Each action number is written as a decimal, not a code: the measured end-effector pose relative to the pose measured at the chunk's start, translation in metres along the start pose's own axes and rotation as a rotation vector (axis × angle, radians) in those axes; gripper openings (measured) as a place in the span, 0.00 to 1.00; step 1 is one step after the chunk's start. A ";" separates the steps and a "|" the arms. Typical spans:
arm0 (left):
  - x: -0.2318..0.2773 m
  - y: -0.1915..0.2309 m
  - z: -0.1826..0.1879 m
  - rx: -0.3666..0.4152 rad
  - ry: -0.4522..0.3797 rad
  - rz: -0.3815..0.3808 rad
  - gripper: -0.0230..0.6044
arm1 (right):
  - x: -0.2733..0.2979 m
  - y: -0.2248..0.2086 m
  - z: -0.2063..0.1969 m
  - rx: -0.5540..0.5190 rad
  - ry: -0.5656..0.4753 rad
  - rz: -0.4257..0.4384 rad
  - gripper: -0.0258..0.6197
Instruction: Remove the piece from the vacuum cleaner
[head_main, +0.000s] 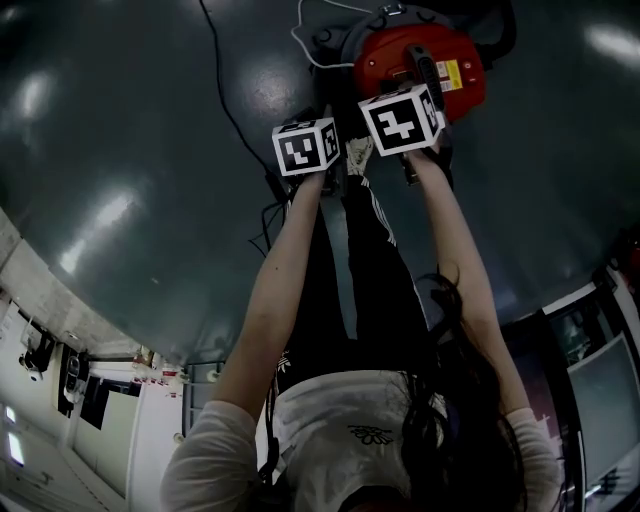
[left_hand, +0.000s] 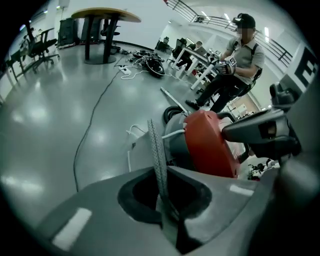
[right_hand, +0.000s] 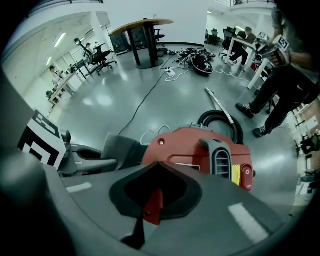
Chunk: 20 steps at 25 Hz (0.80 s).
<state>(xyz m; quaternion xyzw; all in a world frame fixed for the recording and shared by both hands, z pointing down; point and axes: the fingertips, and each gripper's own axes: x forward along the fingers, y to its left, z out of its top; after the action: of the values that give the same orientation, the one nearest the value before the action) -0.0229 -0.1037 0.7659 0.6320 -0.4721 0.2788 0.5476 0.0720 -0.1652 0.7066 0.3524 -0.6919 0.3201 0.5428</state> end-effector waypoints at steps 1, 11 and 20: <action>-0.002 0.000 0.000 0.025 0.003 0.008 0.07 | 0.000 -0.001 0.000 0.008 -0.006 0.010 0.06; -0.016 0.006 0.002 0.168 -0.052 0.033 0.07 | -0.002 0.010 -0.004 -0.015 0.000 0.023 0.06; -0.035 0.051 -0.012 0.165 -0.092 0.133 0.06 | -0.002 0.007 -0.004 0.000 -0.015 0.033 0.06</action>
<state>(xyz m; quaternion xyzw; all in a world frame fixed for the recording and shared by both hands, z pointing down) -0.0805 -0.0800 0.7600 0.6544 -0.5130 0.3232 0.4519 0.0686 -0.1572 0.7047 0.3432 -0.7016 0.3265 0.5323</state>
